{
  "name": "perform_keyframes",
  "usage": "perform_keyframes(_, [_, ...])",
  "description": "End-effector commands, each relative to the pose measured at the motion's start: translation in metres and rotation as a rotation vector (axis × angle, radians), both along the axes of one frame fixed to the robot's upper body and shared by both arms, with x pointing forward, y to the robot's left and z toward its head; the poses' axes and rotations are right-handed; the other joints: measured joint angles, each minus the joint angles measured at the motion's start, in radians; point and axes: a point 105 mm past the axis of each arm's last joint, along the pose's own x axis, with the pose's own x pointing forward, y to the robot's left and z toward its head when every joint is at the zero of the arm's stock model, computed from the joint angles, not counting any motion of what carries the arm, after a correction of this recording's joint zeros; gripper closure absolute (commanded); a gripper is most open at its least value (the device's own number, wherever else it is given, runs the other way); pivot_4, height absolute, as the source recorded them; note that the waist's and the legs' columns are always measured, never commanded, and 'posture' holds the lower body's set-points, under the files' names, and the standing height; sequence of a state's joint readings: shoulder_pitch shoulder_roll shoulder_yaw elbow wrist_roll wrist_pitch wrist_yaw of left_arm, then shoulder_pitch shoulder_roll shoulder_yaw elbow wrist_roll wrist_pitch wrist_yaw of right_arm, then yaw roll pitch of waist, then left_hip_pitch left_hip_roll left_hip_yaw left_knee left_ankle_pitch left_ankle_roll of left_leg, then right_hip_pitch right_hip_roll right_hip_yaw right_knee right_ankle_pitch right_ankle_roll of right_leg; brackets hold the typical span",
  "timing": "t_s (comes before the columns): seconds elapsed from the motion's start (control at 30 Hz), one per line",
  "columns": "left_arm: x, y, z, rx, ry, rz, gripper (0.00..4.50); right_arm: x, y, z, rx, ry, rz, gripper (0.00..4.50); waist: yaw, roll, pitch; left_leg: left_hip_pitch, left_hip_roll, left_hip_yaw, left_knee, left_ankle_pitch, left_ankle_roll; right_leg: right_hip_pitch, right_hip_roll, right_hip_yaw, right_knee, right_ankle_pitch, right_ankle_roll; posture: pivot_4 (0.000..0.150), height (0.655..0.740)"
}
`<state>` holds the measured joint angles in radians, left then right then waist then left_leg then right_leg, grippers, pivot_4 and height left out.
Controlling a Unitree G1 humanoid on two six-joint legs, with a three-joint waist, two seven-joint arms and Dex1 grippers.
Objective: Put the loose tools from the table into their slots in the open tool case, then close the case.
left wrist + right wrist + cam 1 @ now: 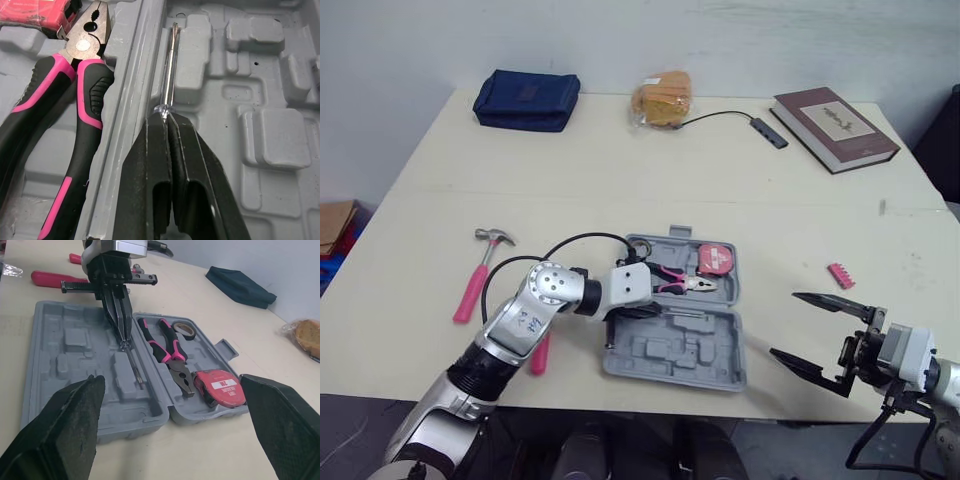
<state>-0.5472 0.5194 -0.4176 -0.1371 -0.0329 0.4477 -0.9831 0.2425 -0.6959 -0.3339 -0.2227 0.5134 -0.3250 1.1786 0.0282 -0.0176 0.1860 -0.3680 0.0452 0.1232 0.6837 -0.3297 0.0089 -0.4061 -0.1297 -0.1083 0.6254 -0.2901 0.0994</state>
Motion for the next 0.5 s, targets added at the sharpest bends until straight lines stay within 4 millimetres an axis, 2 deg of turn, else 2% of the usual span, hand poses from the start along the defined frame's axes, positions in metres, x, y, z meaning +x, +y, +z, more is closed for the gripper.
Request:
perform_keyframes(0.03, [-0.001,0.009,-0.036,0.124,0.092,0.061,4.46,0.0,-0.001,0.004,0.013,-0.031,-0.016,0.0,0.0,0.001,-0.001,0.0,0.0,0.0,0.0,0.0,0.0,0.0,0.0,0.0,0.0,0.0,0.0,0.15,0.74])
perform_keyframes(0.2, [-0.003,0.022,-0.058,0.251,0.151,0.121,4.46,0.0,0.0,0.002,0.019,-0.029,-0.024,0.0,0.0,0.005,-0.005,0.005,0.0,-0.003,0.0,-0.001,0.001,0.008,0.0,-0.002,-0.003,0.0,0.0,0.15,0.74])
perform_keyframes(0.3, [-0.003,0.024,-0.061,0.278,0.148,0.13,4.46,0.001,0.0,0.002,0.021,-0.03,-0.028,0.0,-0.003,0.01,-0.015,0.013,0.001,-0.002,-0.001,-0.009,0.008,0.016,0.0,-0.003,-0.006,0.0,0.0,0.15,0.74])
perform_keyframes(0.4, [-0.004,0.005,-0.036,0.088,0.113,0.053,4.46,0.001,-0.005,0.004,0.021,-0.041,-0.051,0.0,-0.004,0.015,-0.018,0.016,0.002,-0.002,-0.001,-0.01,0.008,0.018,-0.001,-0.001,-0.006,0.0,0.0,0.15,0.74])
perform_keyframes(0.5, [-0.004,0.0,-0.01,-0.065,0.036,-0.012,4.46,0.002,-0.012,0.008,0.018,-0.051,-0.079,0.0,-0.002,0.016,-0.018,0.014,0.002,-0.002,-0.001,-0.01,0.008,0.016,-0.002,0.002,-0.005,0.0,0.0,0.15,0.74])
